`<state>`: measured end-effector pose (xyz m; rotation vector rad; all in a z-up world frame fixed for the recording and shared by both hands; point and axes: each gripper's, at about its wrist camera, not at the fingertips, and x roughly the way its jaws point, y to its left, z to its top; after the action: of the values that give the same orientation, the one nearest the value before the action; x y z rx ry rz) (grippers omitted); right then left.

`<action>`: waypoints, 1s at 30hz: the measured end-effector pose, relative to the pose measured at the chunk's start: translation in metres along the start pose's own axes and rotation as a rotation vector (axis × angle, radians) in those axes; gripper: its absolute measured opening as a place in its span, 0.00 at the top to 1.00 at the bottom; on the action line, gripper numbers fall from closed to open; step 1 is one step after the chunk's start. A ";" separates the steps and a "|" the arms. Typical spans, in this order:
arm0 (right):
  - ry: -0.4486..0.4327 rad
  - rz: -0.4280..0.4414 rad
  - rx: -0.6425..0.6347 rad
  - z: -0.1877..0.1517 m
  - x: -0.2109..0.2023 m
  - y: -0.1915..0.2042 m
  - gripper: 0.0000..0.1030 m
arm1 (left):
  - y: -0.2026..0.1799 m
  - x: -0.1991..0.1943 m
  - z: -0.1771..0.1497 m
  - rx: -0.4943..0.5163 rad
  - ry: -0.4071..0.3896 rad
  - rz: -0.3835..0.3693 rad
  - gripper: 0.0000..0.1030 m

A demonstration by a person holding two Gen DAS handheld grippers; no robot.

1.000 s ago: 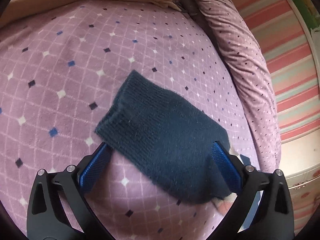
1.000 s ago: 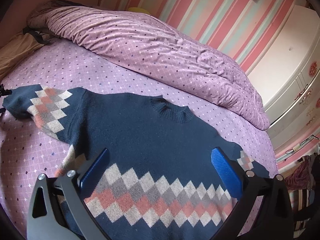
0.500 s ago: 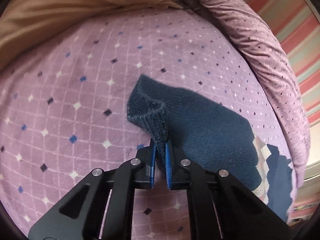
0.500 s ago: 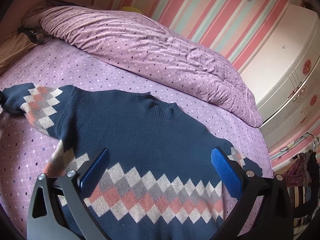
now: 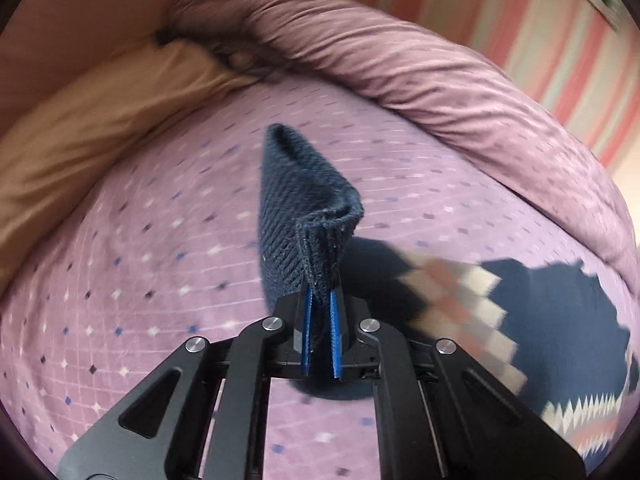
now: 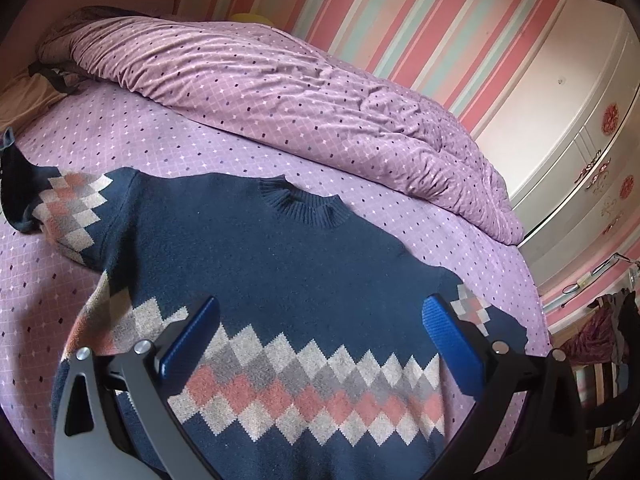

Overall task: Fold small clothes
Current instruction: 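Carry the held sleeve across the sweater body with the left tool and release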

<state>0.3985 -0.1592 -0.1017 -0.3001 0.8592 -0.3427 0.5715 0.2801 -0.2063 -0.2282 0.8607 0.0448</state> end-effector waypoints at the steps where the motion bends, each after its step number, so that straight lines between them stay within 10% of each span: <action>1: 0.003 -0.001 0.006 -0.002 0.003 -0.004 0.02 | -0.016 -0.005 0.000 0.022 -0.006 -0.015 0.95; 14: -0.018 0.041 0.172 -0.013 0.017 -0.092 0.02 | -0.197 -0.073 -0.023 0.178 -0.024 -0.173 0.95; 30: 0.005 0.042 0.264 -0.053 0.067 -0.198 0.02 | -0.359 -0.085 -0.096 0.298 0.079 -0.164 0.95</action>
<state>0.3631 -0.3721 -0.1025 -0.0362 0.8129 -0.4131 0.4916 -0.0864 -0.1378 -0.0207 0.9123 -0.2456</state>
